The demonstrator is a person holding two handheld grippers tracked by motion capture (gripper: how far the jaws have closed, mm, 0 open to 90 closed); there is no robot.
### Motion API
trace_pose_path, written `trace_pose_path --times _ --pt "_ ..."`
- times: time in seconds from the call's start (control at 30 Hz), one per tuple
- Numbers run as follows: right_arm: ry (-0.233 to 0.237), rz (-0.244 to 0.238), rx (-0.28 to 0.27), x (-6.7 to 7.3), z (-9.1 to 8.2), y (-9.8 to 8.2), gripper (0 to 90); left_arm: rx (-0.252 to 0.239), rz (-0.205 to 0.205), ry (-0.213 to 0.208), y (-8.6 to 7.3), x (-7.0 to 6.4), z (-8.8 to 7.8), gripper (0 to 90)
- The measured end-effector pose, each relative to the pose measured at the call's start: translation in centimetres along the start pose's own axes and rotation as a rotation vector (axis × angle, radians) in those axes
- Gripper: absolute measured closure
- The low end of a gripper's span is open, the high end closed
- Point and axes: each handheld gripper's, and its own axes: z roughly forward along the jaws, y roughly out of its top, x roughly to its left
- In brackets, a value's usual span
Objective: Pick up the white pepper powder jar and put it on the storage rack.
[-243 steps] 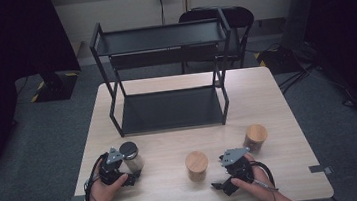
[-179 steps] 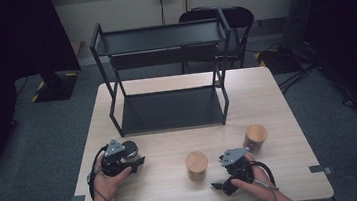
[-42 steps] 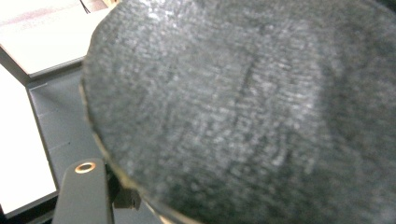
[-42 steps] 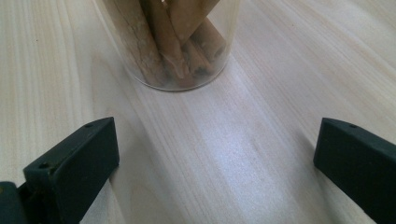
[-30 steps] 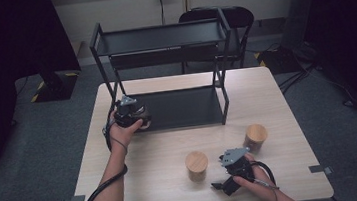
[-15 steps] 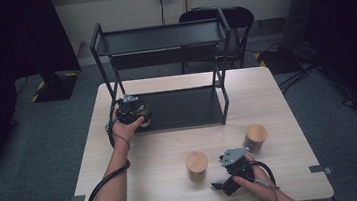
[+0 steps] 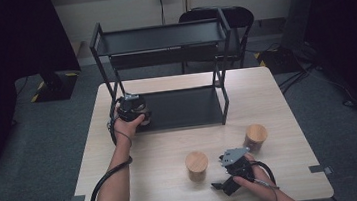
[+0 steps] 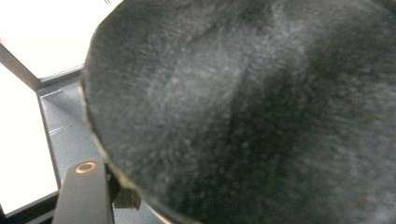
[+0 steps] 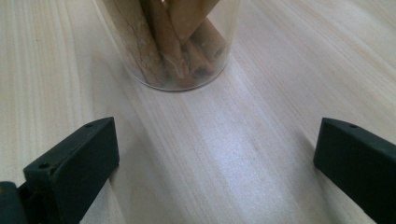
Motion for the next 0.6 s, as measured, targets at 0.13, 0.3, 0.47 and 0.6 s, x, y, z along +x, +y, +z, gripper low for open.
trace_pose_path --times 0.13,0.3,0.47,0.6 --pt "0.0 0.0 0.0 0.0 0.0 0.0 0.0 -0.001 -0.006 0.003 0.2 0.0 0.4 31.0" --pt "0.0 0.0 0.0 0.0 0.0 0.0 0.0 0.006 -0.014 0.003 0.2 0.1 1.0 31.0" --pt "0.0 0.0 0.0 0.0 0.0 0.0 0.0 0.007 -0.031 0.015 0.1 0.2 1.4 31.0" --pt "0.0 0.0 0.0 0.0 0.0 0.0 0.0 0.001 -0.042 0.022 0.2 0.2 1.7 31.0"
